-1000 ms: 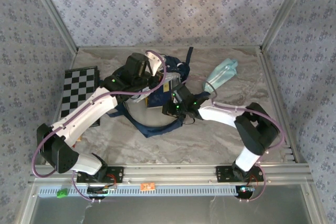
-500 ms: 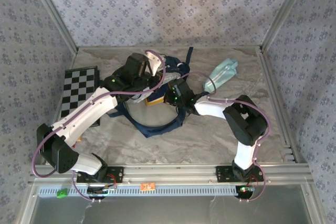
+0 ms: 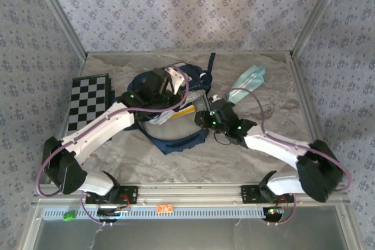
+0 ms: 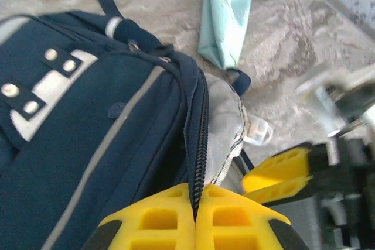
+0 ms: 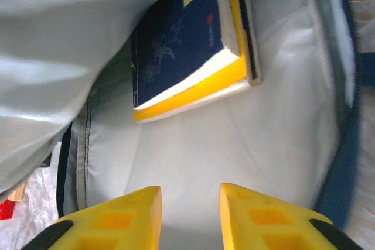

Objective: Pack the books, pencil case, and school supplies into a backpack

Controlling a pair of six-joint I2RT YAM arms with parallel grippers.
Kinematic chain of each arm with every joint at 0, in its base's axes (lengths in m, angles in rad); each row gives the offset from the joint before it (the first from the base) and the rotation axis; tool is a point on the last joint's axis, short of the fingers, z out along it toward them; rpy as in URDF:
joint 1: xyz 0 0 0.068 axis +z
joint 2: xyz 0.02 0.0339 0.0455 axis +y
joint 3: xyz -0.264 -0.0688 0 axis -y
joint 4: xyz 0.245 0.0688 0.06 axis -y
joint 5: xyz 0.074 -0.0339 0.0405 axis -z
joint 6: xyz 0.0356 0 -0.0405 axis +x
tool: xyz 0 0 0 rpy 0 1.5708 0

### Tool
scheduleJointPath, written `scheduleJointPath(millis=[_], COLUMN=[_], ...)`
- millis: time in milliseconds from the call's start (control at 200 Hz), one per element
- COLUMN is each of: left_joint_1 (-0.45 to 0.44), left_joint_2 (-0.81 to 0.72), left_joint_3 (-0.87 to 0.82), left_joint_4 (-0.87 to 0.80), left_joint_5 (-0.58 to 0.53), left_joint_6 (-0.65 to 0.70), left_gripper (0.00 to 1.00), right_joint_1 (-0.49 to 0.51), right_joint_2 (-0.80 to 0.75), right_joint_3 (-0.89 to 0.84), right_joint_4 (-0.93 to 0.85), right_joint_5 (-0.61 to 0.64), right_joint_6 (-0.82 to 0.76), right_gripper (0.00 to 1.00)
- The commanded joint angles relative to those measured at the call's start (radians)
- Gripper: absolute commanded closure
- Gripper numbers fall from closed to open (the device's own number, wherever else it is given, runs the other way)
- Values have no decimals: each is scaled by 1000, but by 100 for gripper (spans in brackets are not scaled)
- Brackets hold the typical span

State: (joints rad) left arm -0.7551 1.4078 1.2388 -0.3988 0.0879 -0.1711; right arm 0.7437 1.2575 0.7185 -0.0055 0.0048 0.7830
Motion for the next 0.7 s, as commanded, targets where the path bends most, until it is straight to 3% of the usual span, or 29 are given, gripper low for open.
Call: scheduleJointPath(millis=[0,85,170,270,390,695], left_joint_1=[-58,-90,-98,-97,-63,244], left_joint_2=[-17,-3,-17,-86,-198,-334], left_joint_3=[-29,-57,-86,-133,-196,-297], left_joint_4=[46,44,41,46,32,-101], left_joint_5=[-31,-33,-33,-34,-65,-20], left_joint_6=[-30,-42,-79,-115,-171,-304], left_gripper=[100,89,65,55,46,37], right_joint_1=[-19,-38,-61,-67,-52,72], right_joint_2=[-101,-183,-249,-287,-263,50], right_joint_3=[-29,-27,-16,9,53,251], right_joint_4=[-221,-317,-371,-404,-377,-246], right_joint_5=[53,52,36,7,-37,-84], right_joint_6=[-46,-57,-71,-79,-53,-31], right_gripper=[64,60,57,53,51,50])
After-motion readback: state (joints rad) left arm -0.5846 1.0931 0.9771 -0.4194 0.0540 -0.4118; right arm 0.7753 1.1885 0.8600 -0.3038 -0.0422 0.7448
